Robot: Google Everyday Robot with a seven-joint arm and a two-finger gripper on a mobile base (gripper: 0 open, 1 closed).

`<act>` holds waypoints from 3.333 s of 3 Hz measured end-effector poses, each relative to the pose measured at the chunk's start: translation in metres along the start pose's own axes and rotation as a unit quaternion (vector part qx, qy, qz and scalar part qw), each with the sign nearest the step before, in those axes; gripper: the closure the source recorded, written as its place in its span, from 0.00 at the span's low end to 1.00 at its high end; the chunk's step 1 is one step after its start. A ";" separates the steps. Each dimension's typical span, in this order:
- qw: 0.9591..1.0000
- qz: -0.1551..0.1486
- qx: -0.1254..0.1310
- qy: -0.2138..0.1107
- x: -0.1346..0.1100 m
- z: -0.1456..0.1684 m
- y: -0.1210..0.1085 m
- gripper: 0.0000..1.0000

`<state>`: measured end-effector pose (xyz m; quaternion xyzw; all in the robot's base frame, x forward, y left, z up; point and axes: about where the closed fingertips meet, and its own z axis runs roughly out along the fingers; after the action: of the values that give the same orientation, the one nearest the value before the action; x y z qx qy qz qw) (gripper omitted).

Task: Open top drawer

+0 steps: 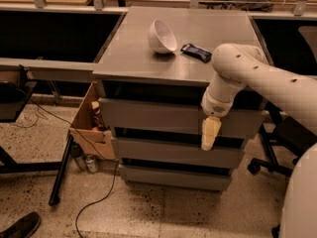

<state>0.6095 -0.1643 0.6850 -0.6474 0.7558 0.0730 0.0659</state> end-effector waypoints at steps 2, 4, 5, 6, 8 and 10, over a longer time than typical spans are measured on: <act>0.999 -0.027 -0.029 0.008 0.016 -0.008 0.043 0.00; 0.998 -0.038 -0.050 0.013 0.019 -0.015 0.074 0.00; 0.997 -0.042 -0.063 0.015 0.018 -0.016 0.088 0.00; 0.995 -0.042 -0.084 0.020 0.018 -0.017 0.108 0.00; 0.992 -0.030 -0.120 0.039 0.024 -0.021 0.153 0.00; 0.987 -0.014 -0.150 0.060 0.036 -0.032 0.208 0.00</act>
Offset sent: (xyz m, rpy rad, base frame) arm -0.0640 -0.0168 0.0131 -0.0126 0.0611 0.0862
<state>0.3986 -0.1741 0.7147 -0.6637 0.7298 0.1453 -0.0762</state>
